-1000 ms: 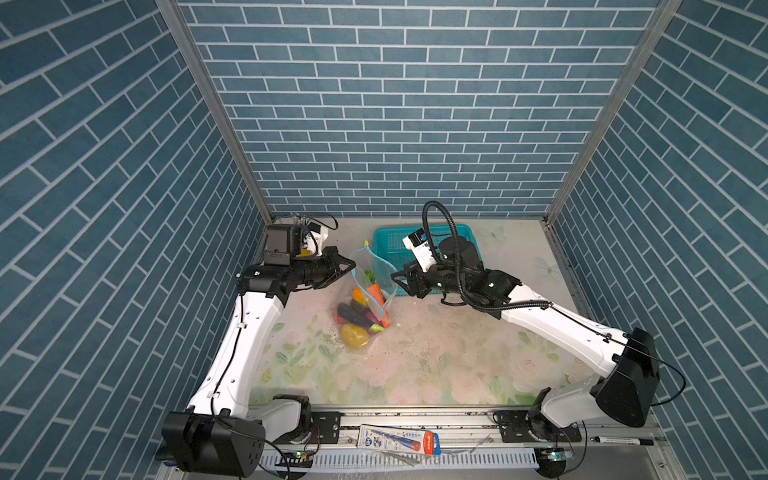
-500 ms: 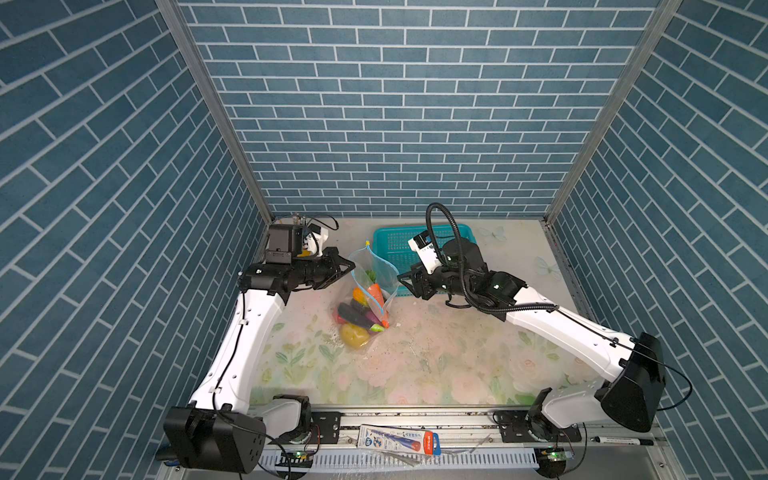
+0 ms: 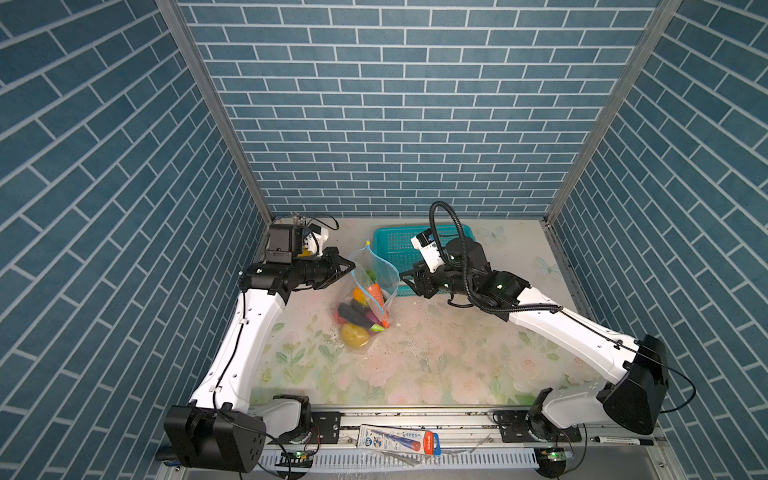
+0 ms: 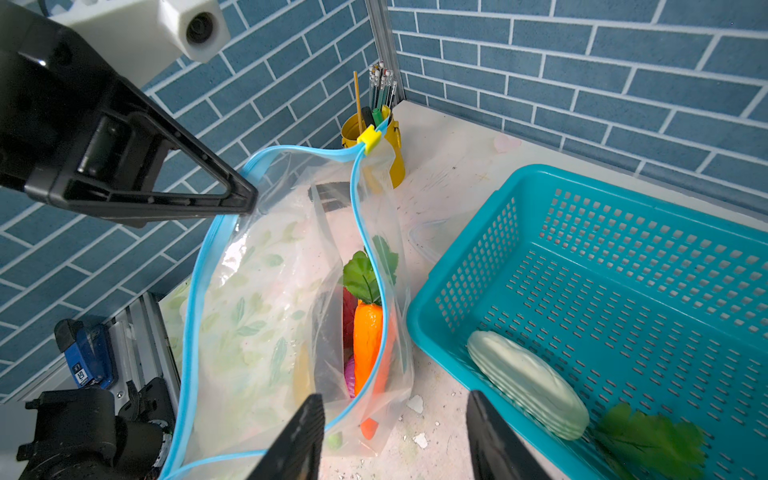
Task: Place the food in the zip-top bag and seal the zipper
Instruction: 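Raise the open right gripper from the bag and move over the basket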
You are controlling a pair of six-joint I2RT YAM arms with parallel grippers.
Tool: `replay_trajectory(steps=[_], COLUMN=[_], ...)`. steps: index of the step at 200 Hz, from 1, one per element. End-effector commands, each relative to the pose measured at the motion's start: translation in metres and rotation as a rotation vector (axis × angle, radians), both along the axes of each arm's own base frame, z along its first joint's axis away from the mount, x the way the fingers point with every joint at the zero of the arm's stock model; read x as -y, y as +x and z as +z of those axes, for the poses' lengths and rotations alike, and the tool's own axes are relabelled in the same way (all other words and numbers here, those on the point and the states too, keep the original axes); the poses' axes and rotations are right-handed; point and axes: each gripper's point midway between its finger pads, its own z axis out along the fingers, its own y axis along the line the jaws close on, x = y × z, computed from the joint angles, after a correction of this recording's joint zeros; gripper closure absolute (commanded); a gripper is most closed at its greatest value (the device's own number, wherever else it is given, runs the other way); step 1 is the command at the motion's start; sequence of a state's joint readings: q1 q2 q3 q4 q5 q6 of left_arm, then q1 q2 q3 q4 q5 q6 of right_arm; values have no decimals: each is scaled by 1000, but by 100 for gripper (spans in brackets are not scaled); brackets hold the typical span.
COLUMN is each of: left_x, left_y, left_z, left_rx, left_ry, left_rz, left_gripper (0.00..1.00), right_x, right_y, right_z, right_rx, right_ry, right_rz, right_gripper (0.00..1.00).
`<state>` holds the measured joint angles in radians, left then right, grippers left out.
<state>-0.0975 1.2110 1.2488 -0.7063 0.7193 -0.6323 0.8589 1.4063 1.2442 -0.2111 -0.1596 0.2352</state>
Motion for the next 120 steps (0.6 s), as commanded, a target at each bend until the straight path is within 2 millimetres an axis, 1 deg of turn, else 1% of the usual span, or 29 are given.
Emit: replay_trajectory(steps=[1,14,39,65,91,120], left_x=[-1,-1,0,0,1,2], left_y=[2,2,3,5,8,10], left_z=[4,3,-1,-3,-3,-5], left_rx=[14,12,5,1,3,-1], left_ry=[6,6,6,7,4,-1], left_rz=[-7,-9,-10,-15,-19,-24], left_gripper=[100,100,100,100,100,100], right_x=[5,5,9,8,6,9], right_y=[-1,1,11,21,27,35], right_z=[-2,-3,-6,-9,-7,-11], right_rx=[-9,-15,-14,-20,-17,-29], right_ry=[-18,-26,-67,-76,-82,-114], right_rz=[-11,-18,-63,-69,-71,-85], right_gripper=[44,44,44,45,46,46])
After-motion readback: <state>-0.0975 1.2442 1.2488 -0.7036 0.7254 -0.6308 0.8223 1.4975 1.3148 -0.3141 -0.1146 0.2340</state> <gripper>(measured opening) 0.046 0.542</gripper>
